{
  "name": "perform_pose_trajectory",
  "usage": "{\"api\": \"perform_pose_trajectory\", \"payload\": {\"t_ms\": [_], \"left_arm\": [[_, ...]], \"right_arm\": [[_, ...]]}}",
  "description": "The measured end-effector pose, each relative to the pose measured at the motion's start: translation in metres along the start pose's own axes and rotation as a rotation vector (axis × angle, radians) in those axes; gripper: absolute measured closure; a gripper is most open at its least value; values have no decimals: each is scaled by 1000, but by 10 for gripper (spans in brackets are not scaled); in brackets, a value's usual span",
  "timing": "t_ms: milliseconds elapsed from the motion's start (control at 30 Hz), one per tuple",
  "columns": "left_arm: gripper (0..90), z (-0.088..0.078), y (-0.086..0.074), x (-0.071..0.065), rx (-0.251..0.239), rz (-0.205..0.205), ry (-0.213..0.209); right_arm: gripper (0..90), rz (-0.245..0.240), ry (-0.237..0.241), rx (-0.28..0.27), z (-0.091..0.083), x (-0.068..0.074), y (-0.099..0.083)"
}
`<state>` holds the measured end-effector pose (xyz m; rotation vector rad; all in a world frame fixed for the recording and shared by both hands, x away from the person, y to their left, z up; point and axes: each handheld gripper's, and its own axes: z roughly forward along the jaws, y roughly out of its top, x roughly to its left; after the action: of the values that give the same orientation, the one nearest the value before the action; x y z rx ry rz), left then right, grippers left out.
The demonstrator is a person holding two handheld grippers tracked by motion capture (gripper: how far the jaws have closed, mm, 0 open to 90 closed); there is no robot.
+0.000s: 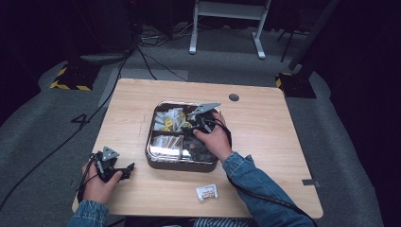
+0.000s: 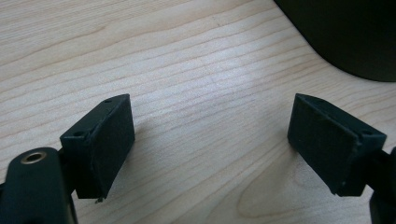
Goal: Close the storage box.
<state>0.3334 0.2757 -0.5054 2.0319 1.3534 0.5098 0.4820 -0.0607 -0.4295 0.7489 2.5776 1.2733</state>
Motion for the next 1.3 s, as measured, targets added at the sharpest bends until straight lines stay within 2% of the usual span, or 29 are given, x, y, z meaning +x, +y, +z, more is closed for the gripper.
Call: {"api": "perform_pose_trajectory", "payload": {"t_ms": [467, 1133, 1300], "left_arm": [[152, 0, 0, 0, 0, 0, 0], [152, 0, 0, 0, 0, 0, 0], [152, 0, 0, 0, 0, 0, 0]], "right_arm": [[586, 14, 2, 14, 11, 3, -3], [578, -8, -17, 28, 14, 5, -4], [440, -8, -33, 3, 11, 6, -1]]}}
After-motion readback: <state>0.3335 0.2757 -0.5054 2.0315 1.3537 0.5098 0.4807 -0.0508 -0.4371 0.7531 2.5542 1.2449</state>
